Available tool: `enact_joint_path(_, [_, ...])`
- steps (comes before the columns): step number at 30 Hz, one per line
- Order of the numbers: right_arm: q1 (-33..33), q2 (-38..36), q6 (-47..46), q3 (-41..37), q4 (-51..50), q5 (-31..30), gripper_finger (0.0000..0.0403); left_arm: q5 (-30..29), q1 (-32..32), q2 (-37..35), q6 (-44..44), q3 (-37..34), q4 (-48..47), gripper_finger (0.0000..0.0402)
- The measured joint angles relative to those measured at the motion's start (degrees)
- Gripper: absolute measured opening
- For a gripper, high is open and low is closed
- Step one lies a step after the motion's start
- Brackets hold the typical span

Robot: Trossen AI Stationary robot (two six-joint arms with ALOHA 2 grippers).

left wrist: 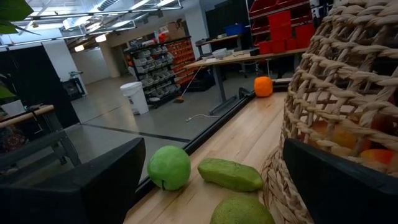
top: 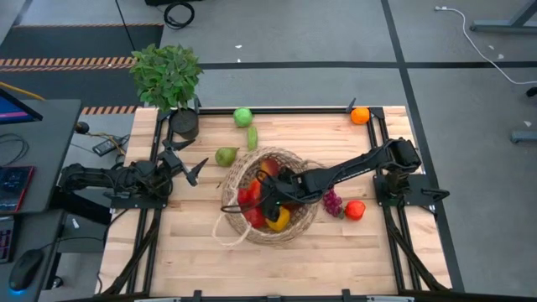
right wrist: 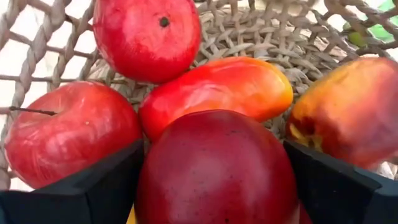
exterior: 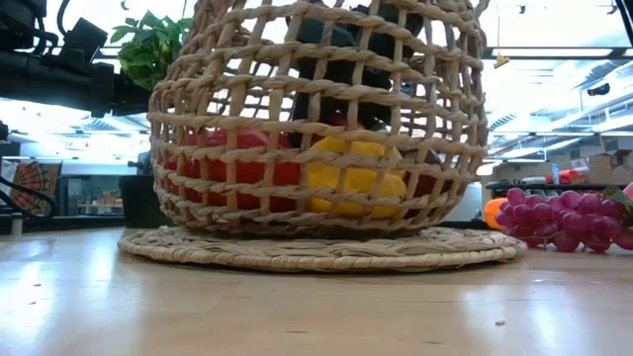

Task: Build produce basket
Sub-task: Put the pomegranate into the woven basket, then put the red apple into the woven basket

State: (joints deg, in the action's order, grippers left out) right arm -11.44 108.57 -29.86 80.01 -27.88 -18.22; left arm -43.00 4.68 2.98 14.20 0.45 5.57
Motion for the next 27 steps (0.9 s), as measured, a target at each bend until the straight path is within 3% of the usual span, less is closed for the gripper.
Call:
enact_joint_path(6, [0.3, 0.0, 4.4, 0.0, -2.1, 0.6, 0.0392, 0.0, 0.0, 0.0, 0.0, 0.0, 0.0, 0.0388])
enact_joint_path(13, [3.7, -1.7, 4.4, 0.8, -5.8, 8.3, 0.0398, 0.0, 0.0, 0.0, 0.0, 0.0, 0.1, 0.0388])
enact_joint_path(27, [4.3, -10.2, -4.3, 2.9, -7.5, 4.8, 0.0399, 0.0, 0.0, 0.0, 0.0, 0.0, 0.1, 0.0388])
